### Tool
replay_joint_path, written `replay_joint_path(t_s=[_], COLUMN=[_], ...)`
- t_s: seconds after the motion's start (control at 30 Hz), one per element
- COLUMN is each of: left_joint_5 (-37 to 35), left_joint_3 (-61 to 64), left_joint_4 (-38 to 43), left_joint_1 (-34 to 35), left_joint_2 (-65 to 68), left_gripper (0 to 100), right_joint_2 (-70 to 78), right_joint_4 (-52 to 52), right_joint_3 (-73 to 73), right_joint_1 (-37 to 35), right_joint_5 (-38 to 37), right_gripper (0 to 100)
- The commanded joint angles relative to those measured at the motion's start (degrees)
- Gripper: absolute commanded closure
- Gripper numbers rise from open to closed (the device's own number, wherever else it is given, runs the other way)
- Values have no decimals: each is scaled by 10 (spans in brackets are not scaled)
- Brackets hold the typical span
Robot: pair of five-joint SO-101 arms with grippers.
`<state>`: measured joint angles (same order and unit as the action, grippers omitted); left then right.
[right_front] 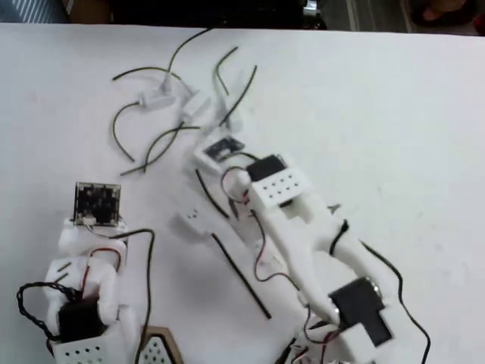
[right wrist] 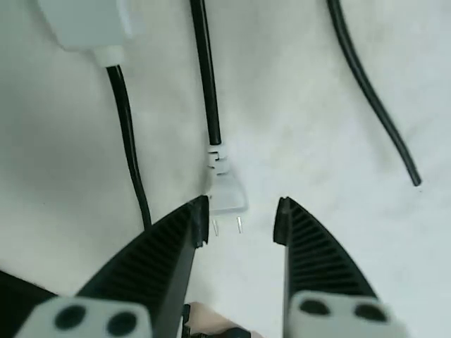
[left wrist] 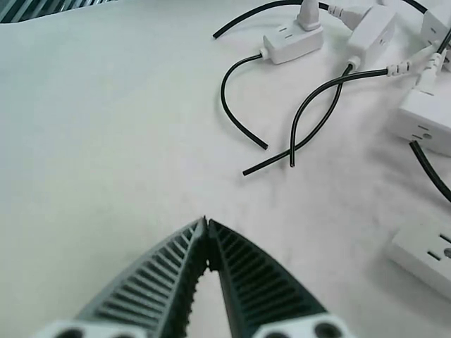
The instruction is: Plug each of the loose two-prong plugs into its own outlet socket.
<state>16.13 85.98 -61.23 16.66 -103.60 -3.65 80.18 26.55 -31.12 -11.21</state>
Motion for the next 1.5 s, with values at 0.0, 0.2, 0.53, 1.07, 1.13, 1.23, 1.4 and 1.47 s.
replay_joint_path(t_s=[0.0,0.2,0.53,1.07,1.13,1.23,1.4,1.47], left_joint_5=[-6,-6,-6,-6,-6,-6,-6,-6], left_joint_3=[-15,-14,-13,-13,-13,-13,-13,-13], left_joint_4=[11,12,12,12,12,12,12,12], left_joint_1=[1,1,1,1,1,1,1,1], left_joint_2=[-4,-4,-4,-4,-4,-4,-4,-4], left_gripper=[976,976,976,976,976,976,976,976], right_joint_2=[32,67,83,181,181,179,167,142], right_joint_4=[-7,-7,-11,-31,-27,-22,-23,-19], right_joint_3=[-3,-2,1,1,1,1,0,2], right_joint_1=[-6,0,25,-33,-31,-29,-29,-22], right_joint_5=[-5,-5,-6,0,0,0,-1,-1], right_gripper=[858,858,858,861,861,899,976,982])
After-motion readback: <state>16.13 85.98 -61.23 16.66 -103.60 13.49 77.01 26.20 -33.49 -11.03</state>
